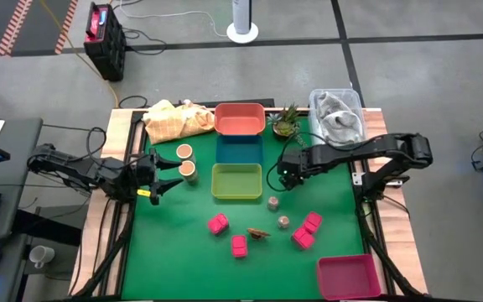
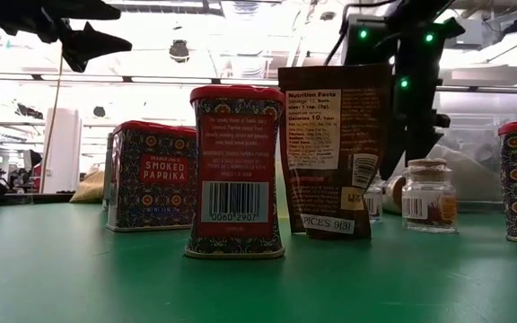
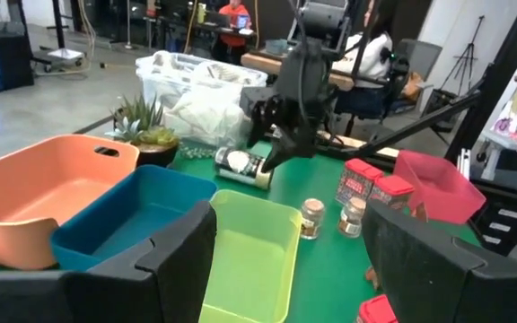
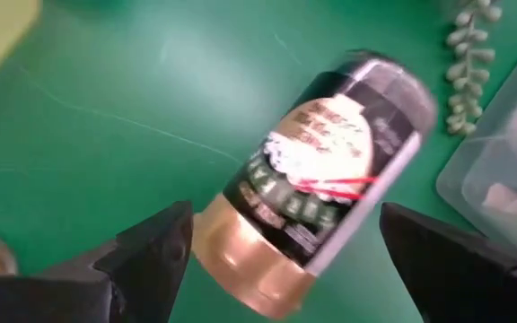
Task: Sort spices by type
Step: Put the gold seasoning bottle into the pink bin
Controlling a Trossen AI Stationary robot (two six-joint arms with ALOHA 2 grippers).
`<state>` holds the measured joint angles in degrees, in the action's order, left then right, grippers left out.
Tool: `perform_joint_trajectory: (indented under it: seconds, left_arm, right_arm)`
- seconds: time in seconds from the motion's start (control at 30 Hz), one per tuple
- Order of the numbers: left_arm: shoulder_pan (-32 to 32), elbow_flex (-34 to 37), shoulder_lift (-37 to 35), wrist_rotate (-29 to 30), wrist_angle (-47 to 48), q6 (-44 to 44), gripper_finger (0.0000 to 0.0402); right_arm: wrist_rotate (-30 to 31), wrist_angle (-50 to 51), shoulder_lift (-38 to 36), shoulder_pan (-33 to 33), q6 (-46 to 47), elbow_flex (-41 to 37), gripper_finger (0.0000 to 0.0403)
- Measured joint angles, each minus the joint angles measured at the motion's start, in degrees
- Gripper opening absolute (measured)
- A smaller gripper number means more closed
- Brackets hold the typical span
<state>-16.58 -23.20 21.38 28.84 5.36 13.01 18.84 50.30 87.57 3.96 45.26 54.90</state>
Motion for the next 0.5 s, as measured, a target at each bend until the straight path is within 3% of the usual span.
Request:
perform_joint_trajectory:
  seconds: [0.5]
  left_arm:
    - [0.0,0.0,0.0,0.0,0.2,-0.3,0.0265]
  right_arm:
    - [-0.9,-3.0,2.8,-1.1,1.9,-2.9,0.0383]
